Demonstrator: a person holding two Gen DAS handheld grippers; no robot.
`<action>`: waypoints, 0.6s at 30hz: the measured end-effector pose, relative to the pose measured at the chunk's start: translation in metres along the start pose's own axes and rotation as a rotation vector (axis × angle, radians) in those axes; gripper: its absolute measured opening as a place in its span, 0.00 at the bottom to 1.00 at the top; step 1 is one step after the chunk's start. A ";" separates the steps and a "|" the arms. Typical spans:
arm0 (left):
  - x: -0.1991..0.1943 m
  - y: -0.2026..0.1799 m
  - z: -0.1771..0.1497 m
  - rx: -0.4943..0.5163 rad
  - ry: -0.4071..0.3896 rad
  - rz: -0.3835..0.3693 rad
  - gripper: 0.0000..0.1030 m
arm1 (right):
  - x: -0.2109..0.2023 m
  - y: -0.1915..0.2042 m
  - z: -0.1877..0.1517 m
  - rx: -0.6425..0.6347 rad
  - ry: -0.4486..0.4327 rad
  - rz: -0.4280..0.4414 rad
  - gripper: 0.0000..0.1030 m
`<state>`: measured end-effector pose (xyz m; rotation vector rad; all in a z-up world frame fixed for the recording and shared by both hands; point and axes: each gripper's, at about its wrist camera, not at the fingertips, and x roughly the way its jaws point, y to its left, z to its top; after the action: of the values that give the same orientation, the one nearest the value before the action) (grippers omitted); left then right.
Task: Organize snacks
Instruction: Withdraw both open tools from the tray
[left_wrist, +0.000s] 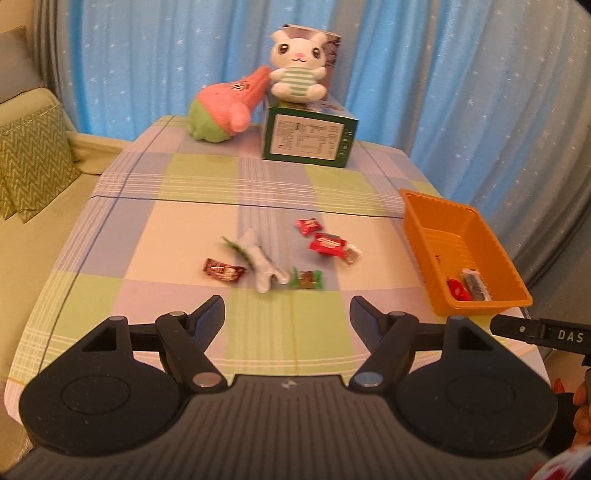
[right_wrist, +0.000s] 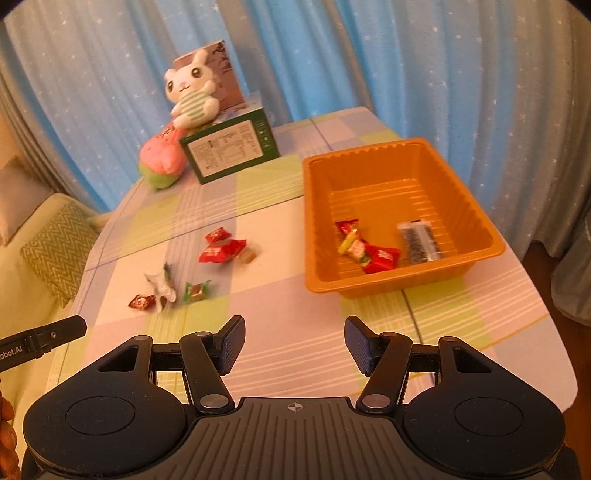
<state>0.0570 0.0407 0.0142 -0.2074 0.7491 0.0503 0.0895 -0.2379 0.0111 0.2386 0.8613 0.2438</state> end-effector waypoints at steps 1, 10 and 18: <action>0.000 0.003 0.000 -0.003 0.000 0.005 0.70 | 0.001 0.003 0.000 -0.004 0.001 0.003 0.58; 0.006 0.023 0.004 -0.024 0.004 0.028 0.70 | 0.015 0.022 0.002 -0.046 0.012 0.024 0.58; 0.023 0.035 0.008 -0.004 0.031 0.037 0.70 | 0.036 0.035 0.002 -0.085 0.036 0.044 0.58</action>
<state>0.0751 0.0765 -0.0012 -0.1986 0.7839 0.0842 0.1093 -0.1944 -0.0032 0.1745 0.8804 0.3259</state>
